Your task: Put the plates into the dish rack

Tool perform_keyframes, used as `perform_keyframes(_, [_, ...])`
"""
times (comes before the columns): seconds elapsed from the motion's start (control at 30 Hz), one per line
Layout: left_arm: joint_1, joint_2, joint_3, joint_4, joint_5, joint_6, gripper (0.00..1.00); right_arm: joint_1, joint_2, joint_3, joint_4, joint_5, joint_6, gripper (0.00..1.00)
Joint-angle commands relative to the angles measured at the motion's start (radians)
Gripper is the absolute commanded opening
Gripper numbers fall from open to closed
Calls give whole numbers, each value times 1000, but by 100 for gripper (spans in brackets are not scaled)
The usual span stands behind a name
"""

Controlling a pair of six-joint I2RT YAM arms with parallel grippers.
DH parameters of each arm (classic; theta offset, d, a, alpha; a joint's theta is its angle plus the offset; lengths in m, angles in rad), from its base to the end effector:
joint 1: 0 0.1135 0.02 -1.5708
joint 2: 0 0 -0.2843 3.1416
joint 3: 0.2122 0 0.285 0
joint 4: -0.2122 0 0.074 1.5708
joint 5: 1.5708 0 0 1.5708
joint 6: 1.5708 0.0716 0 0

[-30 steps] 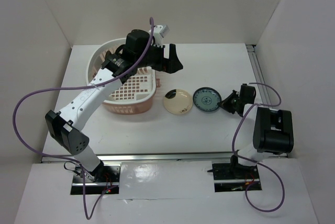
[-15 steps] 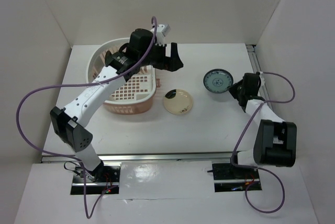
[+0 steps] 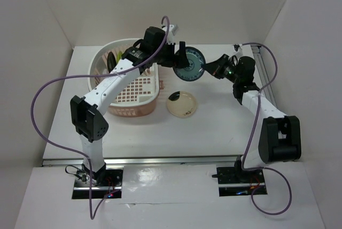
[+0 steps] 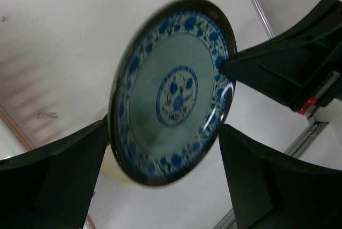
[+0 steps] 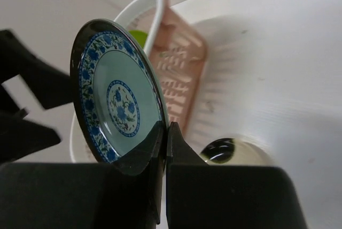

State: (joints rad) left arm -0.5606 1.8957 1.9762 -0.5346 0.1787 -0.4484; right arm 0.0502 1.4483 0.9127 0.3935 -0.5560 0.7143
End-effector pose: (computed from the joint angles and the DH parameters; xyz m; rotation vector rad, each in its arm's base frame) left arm 0.4281 -0.2838 0.4018 0.2365 2.1022 -0.8034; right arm 0.3866 0.0573 0.2860 0.1612 1.7971 1.0303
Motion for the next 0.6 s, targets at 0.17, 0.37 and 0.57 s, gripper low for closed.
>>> perform_keyframes(0.17, [39, 13, 49, 12, 13, -3, 66, 54, 23, 94, 64, -127, -85, 0])
perform_keyframes(0.37, [48, 13, 39, 12, 13, -3, 0, 54, 23, 94, 55, -114, -95, 0])
perform_keyframes(0.57, [57, -20, 72, 1, -77, 19, 0, 63, 55, 132, -13, -49, -105, 100])
